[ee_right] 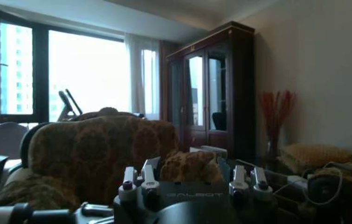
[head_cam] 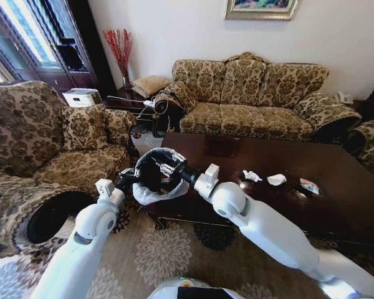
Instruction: Move to the front of the table and place the trash on the table into the trash bin.
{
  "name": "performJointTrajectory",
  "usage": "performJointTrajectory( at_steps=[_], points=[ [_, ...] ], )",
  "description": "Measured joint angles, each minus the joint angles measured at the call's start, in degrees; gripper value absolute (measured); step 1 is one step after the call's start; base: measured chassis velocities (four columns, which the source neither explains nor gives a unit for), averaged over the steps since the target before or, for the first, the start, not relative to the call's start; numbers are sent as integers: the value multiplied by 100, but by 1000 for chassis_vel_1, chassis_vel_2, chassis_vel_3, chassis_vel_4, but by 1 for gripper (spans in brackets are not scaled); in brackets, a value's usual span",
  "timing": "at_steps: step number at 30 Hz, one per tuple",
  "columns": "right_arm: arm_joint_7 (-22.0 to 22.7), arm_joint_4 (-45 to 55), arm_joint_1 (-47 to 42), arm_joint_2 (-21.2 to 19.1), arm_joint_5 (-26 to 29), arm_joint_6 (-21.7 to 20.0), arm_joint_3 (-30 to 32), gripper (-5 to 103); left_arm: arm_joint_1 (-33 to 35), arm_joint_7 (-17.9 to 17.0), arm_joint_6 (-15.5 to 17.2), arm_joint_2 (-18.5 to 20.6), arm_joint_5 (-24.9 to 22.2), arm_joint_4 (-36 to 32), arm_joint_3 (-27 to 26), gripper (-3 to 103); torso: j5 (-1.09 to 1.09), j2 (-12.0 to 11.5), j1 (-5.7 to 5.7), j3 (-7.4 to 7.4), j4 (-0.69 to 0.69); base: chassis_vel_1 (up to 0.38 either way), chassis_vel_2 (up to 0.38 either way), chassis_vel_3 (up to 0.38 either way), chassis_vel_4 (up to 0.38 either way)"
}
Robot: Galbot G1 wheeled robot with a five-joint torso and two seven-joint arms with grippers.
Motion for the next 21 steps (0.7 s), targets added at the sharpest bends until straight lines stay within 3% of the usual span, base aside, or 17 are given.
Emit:
performJointTrajectory(
  at_steps=[1, 3, 5, 6, 7, 9, 11, 15, 21],
  points=[
    [0, 0, 0, 0, 0, 0, 0, 61, 0, 0, 0, 0, 0, 0, 0, 4, 0, 0, 0, 0, 0, 0, 0, 0, 0],
    [470, -102, -50, -44, 51, 50, 332, 73, 25, 1, -35, -31, 25, 1, -51, 4, -1, 0, 0, 0, 1, 0, 0, 0, 0],
    [591, -183, -125, -124, 36, 57, 496, 78, 41, 2, -61, -42, 42, 1, -82, 4, -2, 0, 0, 0, 1, 0, 0, 0, 0],
    [631, -312, -265, -251, 3, 32, 770, 78, 58, 2, -89, -53, 54, -6, -117, 4, 0, 0, 0, 0, 1, 0, 0, 0, 0],
    [606, -501, -495, -384, -76, -31, 1160, 89, 77, 3, -114, -65, 62, -21, -156, 4, -2, 0, 0, 0, 2, 0, 0, 0, 0],
    [574, -653, -692, -449, -124, -82, 1424, 89, 85, 4, -126, -70, 64, -34, -178, 4, -1, 0, 0, 0, 0, 0, 0, 0, 0],
    [469, -982, -1272, -550, -114, -302, 2100, 97, 104, 5, -153, -72, 66, -60, -212, 4, 3, 0, 0, 0, 0, 0, 0, 0, 0],
    [210, -1292, -2181, -582, -37, -447, 2803, 100, 113, 8, -166, -82, 73, -67, -217, 4, 2, 0, 0, 0, -2, 0, 0, 0, 0],
    [-77, -1631, -2989, -429, -250, -245, 3287, 100, 115, 9, -175, -126, 97, -84, -197, 4, 0, 0, -1, -1, -2, 0, 0, 0, 0]
  ],
)
